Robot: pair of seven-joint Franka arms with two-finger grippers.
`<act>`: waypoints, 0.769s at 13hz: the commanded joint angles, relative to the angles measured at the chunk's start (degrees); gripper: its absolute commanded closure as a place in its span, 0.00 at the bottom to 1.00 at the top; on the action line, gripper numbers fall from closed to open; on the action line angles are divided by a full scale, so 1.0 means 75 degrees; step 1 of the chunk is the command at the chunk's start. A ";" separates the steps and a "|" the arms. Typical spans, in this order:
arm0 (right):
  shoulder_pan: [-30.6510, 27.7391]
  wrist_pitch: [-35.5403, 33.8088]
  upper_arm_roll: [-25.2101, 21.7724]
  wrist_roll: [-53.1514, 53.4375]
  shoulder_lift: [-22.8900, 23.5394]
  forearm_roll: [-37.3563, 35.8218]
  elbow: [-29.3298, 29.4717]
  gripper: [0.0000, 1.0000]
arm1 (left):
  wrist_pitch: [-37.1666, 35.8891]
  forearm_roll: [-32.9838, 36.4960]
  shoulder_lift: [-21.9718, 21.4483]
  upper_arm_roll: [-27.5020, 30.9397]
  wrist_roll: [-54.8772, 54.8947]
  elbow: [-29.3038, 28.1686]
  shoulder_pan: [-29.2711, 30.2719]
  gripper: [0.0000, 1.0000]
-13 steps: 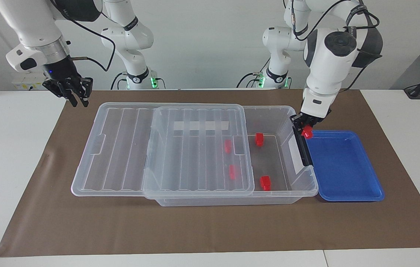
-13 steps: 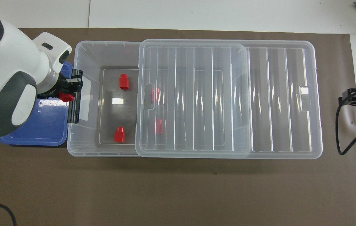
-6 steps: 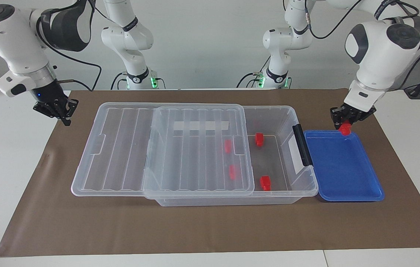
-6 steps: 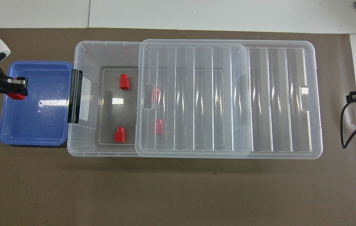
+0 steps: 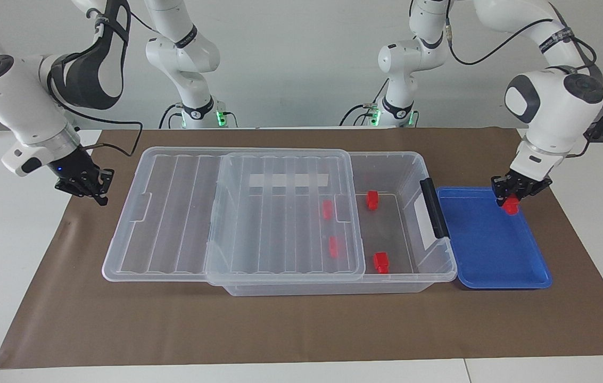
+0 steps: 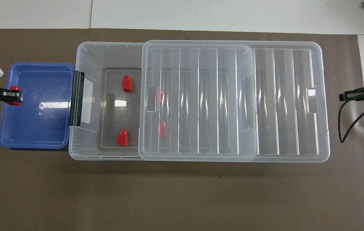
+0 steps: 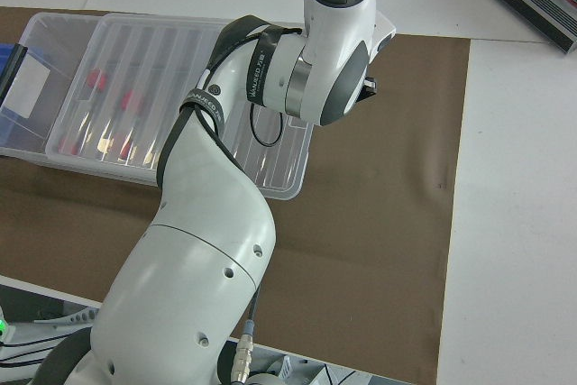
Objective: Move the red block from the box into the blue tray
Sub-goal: 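Lower the red block into the blue tray with the left gripper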
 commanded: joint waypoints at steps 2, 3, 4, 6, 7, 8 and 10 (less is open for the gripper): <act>0.0027 0.0406 0.0058 -0.0333 0.0248 0.0265 -0.0029 1.00 | 0.1267 -0.0113 -0.0249 -0.0069 0.0124 -0.1172 0.0098 1.00; 0.0074 0.0465 0.0081 -0.0309 0.0295 0.0265 -0.0029 1.00 | 0.1361 -0.0113 -0.0179 -0.0069 0.0135 -0.1185 0.0110 1.00; 0.0167 0.0500 0.0081 -0.0309 0.0318 0.0358 -0.0041 1.00 | 0.1443 -0.0113 -0.0051 -0.0058 0.0147 -0.1197 0.0110 1.00; 0.0203 0.0617 0.0081 -0.0309 0.0400 0.0558 -0.0041 1.00 | 0.1898 -0.0113 0.0114 -0.0058 0.0170 -0.1453 0.0214 1.00; 0.0215 0.0653 0.0093 -0.0309 0.0424 0.0570 -0.0041 1.00 | 0.2215 -0.0113 0.0230 -0.0058 0.0229 -0.1571 0.0308 1.00; 0.0296 0.0653 0.0093 -0.0286 0.0424 0.0570 -0.0041 1.00 | 0.2392 -0.0113 0.0336 -0.0058 0.0310 -0.1584 0.0332 1.00; 0.0519 0.0653 0.0093 0.0029 0.0436 0.0570 -0.0041 1.00 | 0.2696 -0.0113 0.0547 -0.0058 0.0311 -0.1596 0.0414 1.00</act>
